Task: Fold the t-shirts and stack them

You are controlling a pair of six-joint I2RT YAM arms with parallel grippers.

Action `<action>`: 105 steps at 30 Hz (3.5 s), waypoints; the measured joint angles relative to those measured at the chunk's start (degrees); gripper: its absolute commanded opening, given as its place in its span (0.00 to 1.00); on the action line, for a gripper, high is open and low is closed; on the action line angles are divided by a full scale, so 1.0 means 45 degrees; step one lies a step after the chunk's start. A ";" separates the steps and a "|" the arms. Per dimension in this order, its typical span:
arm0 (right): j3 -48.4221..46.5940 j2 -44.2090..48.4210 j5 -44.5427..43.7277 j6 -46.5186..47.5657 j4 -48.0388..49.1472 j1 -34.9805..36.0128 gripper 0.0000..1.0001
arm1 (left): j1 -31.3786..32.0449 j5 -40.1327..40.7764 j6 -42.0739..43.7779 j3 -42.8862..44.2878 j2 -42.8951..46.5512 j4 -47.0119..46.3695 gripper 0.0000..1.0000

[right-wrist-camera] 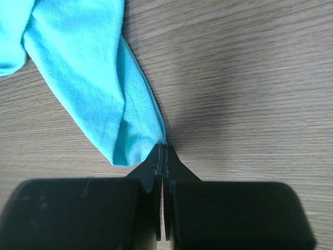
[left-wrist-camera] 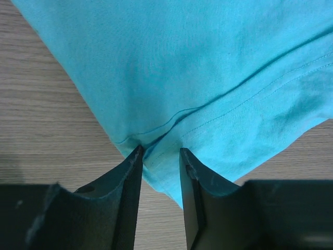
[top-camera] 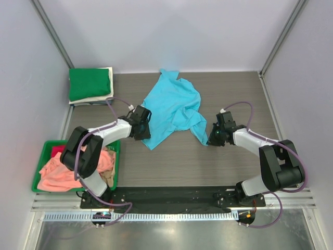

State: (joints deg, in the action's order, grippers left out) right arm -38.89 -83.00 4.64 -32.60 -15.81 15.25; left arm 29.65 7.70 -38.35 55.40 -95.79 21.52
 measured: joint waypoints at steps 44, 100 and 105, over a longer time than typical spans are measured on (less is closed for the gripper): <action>0.0000 -0.0053 0.0063 0.0005 0.0092 0.0000 0.01 | 0.0214 0.0835 -0.0160 0.0267 0.0092 0.0811 0.34; -0.1069 0.2327 -0.0214 -0.0019 -0.2220 -0.0107 0.01 | 0.0835 0.1447 0.0486 0.4075 0.2696 0.4167 0.00; -0.3317 0.3959 -0.0719 0.0078 -0.3468 -0.0777 0.01 | 0.0835 0.1613 0.1316 0.6183 0.5241 0.4624 0.00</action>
State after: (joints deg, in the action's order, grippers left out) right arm -53.82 -65.19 1.41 -32.25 -31.42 11.75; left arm 33.41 14.96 -32.42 83.22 -72.20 42.33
